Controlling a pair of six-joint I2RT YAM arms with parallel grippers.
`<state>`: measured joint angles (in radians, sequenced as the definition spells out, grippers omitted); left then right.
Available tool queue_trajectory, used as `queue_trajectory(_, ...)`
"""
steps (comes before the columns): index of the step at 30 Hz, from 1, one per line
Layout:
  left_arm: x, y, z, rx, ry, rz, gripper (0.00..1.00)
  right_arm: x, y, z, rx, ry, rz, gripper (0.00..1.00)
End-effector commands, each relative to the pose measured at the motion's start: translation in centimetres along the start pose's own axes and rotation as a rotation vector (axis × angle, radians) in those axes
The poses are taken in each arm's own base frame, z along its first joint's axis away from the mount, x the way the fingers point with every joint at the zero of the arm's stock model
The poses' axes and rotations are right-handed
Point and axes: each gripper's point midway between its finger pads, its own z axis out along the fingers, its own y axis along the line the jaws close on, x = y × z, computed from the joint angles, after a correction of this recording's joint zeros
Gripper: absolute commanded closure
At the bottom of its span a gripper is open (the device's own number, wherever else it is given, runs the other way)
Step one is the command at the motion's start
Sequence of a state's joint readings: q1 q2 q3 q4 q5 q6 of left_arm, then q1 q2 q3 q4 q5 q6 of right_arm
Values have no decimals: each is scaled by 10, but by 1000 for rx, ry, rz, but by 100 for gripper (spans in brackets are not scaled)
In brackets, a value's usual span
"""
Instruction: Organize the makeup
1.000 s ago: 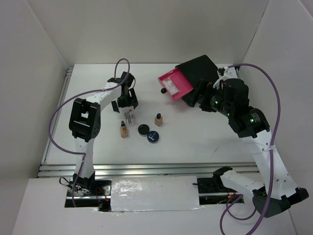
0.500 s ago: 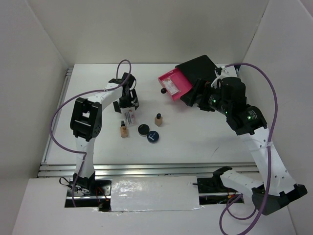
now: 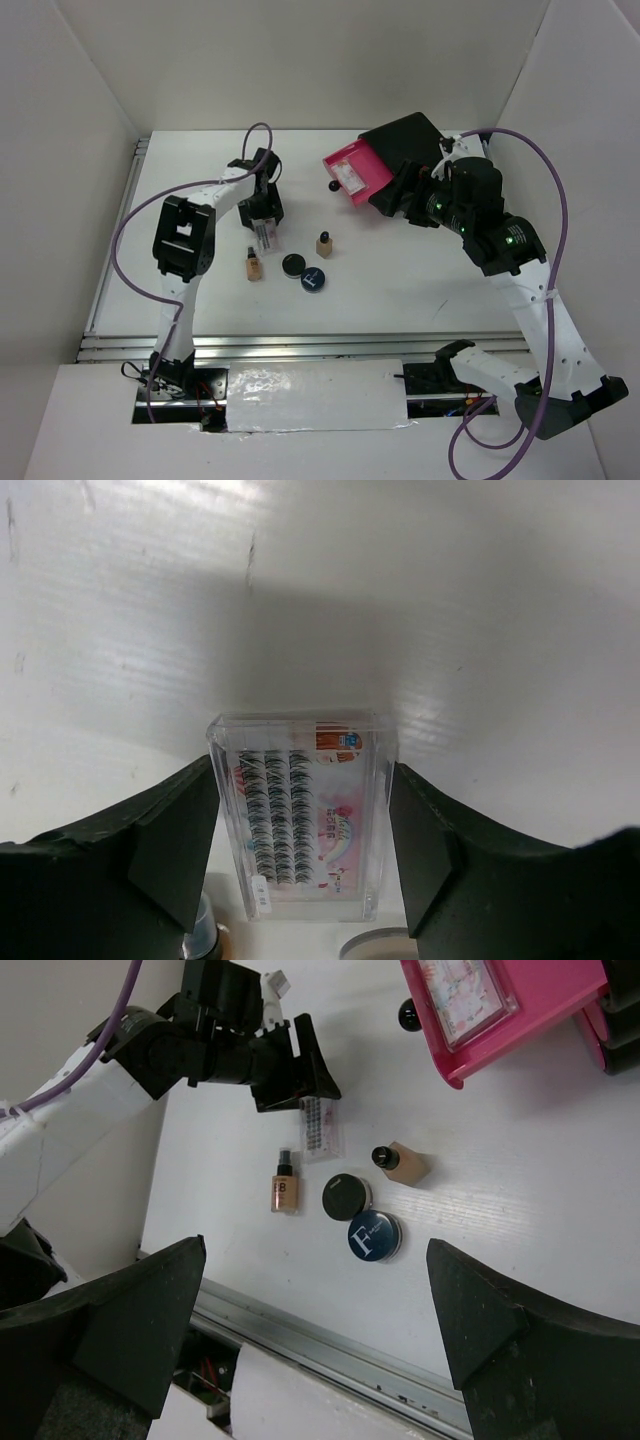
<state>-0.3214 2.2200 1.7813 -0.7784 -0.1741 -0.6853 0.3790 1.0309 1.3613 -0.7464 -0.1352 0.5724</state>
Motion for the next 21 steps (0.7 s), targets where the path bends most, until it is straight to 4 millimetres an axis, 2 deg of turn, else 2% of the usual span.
queue_trajectory(1,-5,-15,8,37,12,-12,34,-22,15,-5,-43,-76,-10,0)
queue_trajectory(2,-4,-18,11,47,17,-12,42,-23,15,-5,-44,-77,-11,0)
queue_trajectory(4,-6,-21,12,57,15,-18,51,-23,14,-6,-37,-80,-10,0)
queue_trajectory(5,-8,-24,12,68,10,-26,63,-22,13,-7,-33,-81,-10,0)
queue_trajectory(6,-10,-26,10,78,5,-31,69,-23,13,-8,-31,-85,-8,0)
queue_trajectory(9,-26,-40,-9,150,-56,-52,79,-23,10,-11,-21,-93,-8,0)
queue_trajectory(12,-45,-48,-34,189,-116,-70,86,-23,8,-12,-13,-99,-7,0)
queue_trajectory(15,-69,-59,-70,237,-184,-90,87,-24,9,-12,-14,-104,-10,0)
queue_trajectory(21,-94,-65,-125,300,-262,-121,94,-25,8,-15,-9,-116,-14,0)
